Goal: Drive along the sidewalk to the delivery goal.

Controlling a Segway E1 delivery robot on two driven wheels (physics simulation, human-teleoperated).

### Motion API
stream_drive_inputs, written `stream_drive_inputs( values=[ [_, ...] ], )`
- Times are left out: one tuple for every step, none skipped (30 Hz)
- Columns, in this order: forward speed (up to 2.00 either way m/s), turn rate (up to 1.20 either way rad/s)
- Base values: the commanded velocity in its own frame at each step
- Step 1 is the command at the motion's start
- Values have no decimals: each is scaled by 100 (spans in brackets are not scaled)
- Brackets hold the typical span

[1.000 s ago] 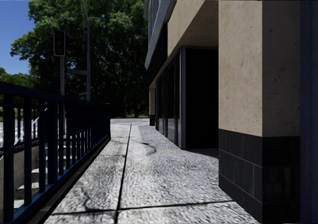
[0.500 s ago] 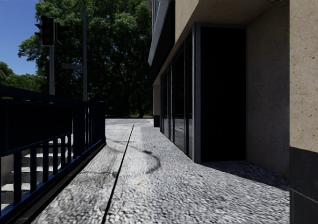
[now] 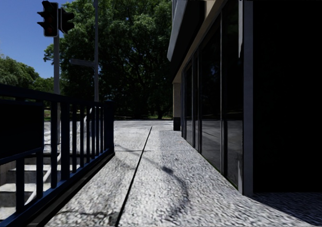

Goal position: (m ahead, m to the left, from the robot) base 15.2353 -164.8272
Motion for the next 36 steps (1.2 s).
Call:
stream_drive_inputs(
  values=[
    [192, 0],
    [193, 0],
    [193, 0],
    [193, 0],
    [194, 0],
    [194, 0],
    [194, 0],
    [196, 0],
    [197, 0],
    [197, 0],
    [197, 0],
    [197, 0],
    [197, 0],
    [197, 0],
    [197, 0],
    [197, 0],
    [197, 0],
    [197, 0],
    [197, 0],
    [197, 0],
    [197, 0],
    [197, 0],
    [197, 0],
    [197, 0],
    [197, 0],
    [197, 0],
    [197, 0],
    [197, 0],
    [197, 0],
    [197, 0],
    [197, 0],
    [197, 0],
    [197, 0],
    [197, 0],
    [197, 0],
    [197, 0]
  ],
)
